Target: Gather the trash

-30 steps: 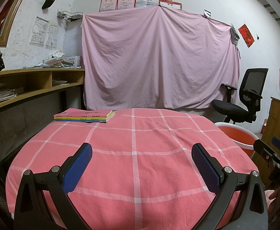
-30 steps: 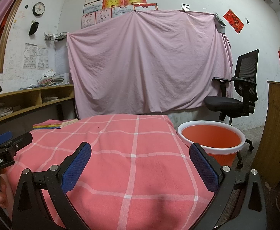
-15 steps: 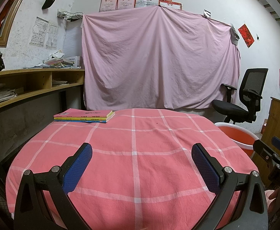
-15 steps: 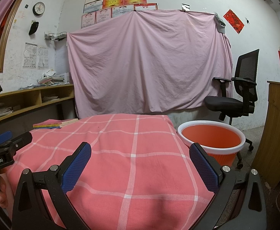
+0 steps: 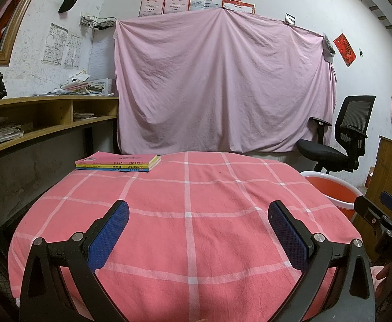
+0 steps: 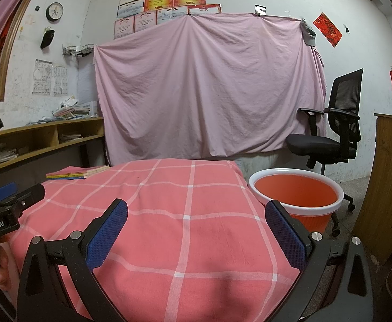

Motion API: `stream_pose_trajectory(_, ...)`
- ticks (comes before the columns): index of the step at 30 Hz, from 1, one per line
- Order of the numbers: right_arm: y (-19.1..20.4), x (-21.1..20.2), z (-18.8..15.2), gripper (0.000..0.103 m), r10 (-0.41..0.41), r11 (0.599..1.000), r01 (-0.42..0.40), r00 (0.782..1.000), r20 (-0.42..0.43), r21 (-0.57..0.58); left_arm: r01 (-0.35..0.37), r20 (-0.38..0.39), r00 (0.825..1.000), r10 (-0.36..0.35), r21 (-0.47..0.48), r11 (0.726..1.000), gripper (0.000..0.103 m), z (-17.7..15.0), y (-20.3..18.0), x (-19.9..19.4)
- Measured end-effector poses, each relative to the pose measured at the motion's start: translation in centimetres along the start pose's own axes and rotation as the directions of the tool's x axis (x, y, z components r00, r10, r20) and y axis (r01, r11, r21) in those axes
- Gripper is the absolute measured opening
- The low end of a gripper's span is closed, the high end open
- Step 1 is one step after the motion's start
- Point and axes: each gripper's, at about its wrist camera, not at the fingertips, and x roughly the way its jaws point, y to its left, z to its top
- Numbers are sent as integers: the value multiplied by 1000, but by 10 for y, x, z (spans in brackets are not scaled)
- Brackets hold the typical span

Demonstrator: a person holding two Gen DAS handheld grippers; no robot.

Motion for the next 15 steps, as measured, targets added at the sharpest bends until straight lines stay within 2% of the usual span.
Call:
stream_pose_trajectory(6,0,0,0,103,0,1000,0,1000,0,0,4,-18,1000,-4,-4,1000,102,1,2,1)
stream_pose_trajectory(15,0,0,1,103,0,1000,0,1000,-1,0,-13,-3,1000,13,-12,1000,102,3,0,-1)
